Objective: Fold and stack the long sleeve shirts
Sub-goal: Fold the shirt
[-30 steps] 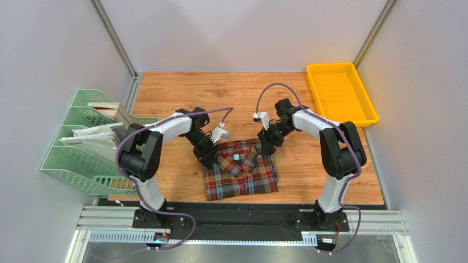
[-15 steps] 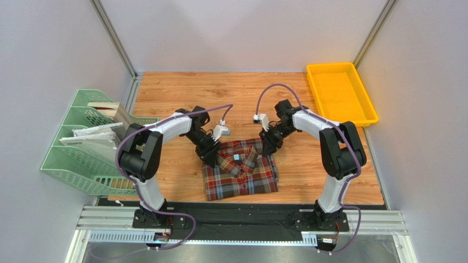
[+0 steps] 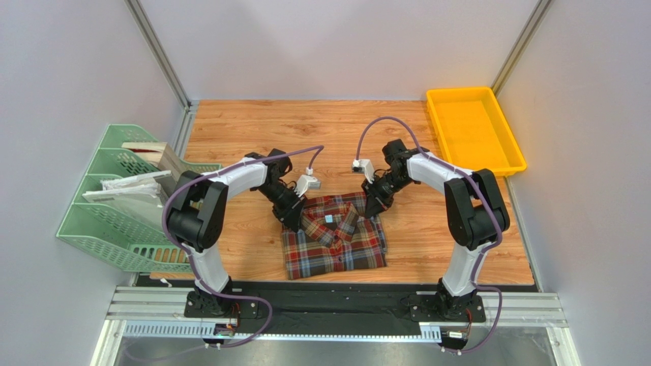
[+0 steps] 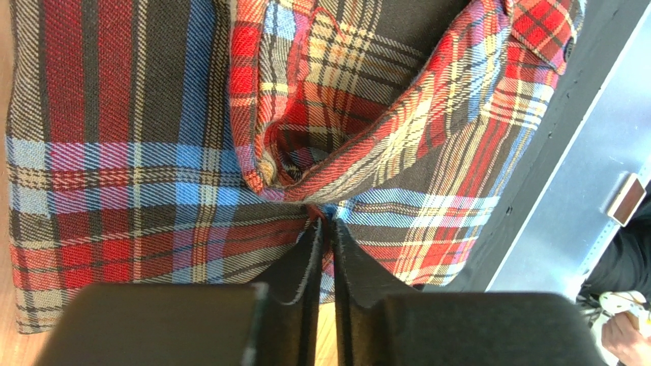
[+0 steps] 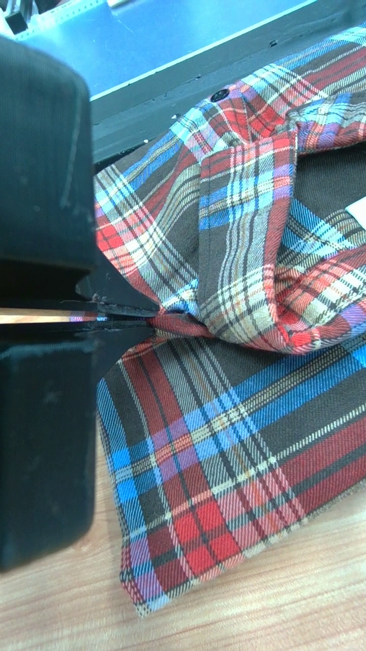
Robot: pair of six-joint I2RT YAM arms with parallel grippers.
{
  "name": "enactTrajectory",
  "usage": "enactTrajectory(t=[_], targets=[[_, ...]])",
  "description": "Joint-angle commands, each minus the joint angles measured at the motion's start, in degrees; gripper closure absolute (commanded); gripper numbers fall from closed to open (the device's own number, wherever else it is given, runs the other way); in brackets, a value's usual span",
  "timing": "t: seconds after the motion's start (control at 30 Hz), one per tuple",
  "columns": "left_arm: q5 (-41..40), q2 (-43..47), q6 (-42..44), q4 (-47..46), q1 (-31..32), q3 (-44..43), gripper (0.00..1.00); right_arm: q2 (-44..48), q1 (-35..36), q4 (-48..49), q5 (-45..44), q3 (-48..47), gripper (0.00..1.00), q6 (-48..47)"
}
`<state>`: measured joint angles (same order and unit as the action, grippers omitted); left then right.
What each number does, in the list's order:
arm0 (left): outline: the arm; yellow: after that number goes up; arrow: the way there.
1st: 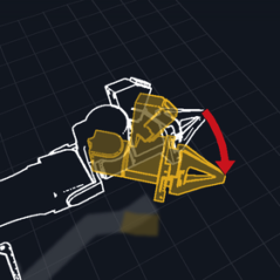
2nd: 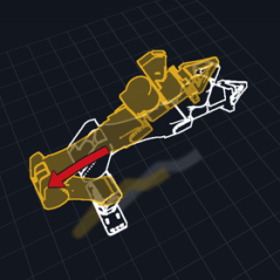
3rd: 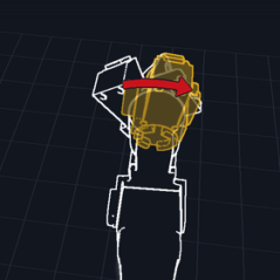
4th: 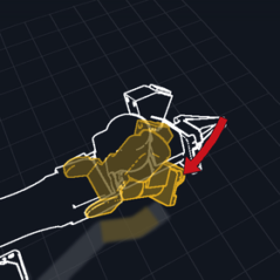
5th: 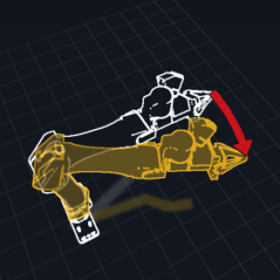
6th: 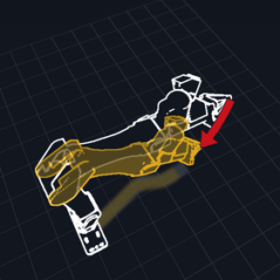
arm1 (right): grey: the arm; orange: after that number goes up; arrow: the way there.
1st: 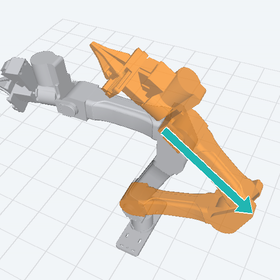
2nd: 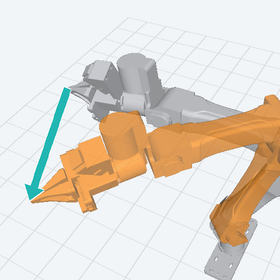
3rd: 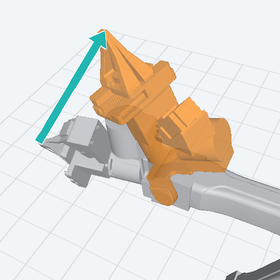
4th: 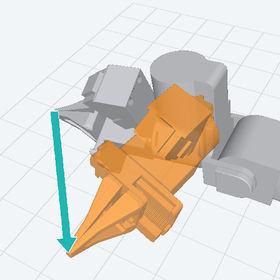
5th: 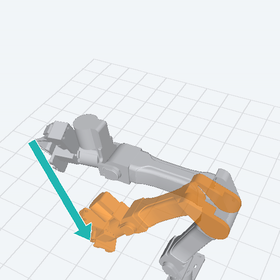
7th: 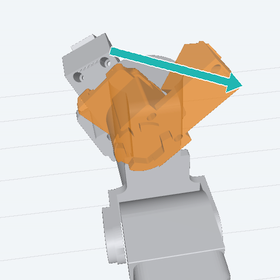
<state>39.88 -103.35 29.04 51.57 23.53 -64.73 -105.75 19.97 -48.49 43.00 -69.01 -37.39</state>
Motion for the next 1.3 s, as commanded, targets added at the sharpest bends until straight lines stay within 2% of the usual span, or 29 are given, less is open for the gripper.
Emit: enactTrajectory(t=[0.0, 0.07, 0.3, 0.5, 0.73, 0.93, 1.13, 1.27], targets=[[-0.24, 0.95, -0.29, -1.56, -0.15, 0.83, 0.95, 2.31, 0.16, -0.03, 0.59, -0.07, 1.0, -0.23], [0.2, 2.18, -1.17, -2.17, -0.24, 1.18, 1.0, 2.74, 0.25, 0.06, 0.24, -0.16, 1.0, 0.29], [-1.38, 12.1, -2.84, -2.62, -0.15, 1.36, 1.0, 6.61, 0.07, 0.59, -0.55, -0.07, 1.0, 2.05], [-4.89, 16.42, -1.88, -1.04, -0.15, -0.31, 1.0, 9.6, -0.36, 0.59, -1.34, -1.56, 1.0, 3.11], [-9.37, 15.11, -1.44, -4.37, -0.15, -0.93, 1.0, 8.2, -2.74, 0.76, -1.61, -4.54, 1.0, 3.2], [-12.45, 8.35, -2.84, -10.26, -0.15, -1.53, 1.0, 2.84, -2.91, 4.01, -3.27, -3.94, 1.0, 3.9], [-14.66, 2.55, -3.02, -10.36, -0.15, -3.73, 1.0, -2.7, -2.92, 5.34, -4.68, -4.11, 1.0, 5.57], [-12.55, 4.54, -2.76, -8.25, -0.15, -4.79, 1.0, -0.78, -3.0, 3.33, -4.6, -4.46, 1.0, 5.13]])
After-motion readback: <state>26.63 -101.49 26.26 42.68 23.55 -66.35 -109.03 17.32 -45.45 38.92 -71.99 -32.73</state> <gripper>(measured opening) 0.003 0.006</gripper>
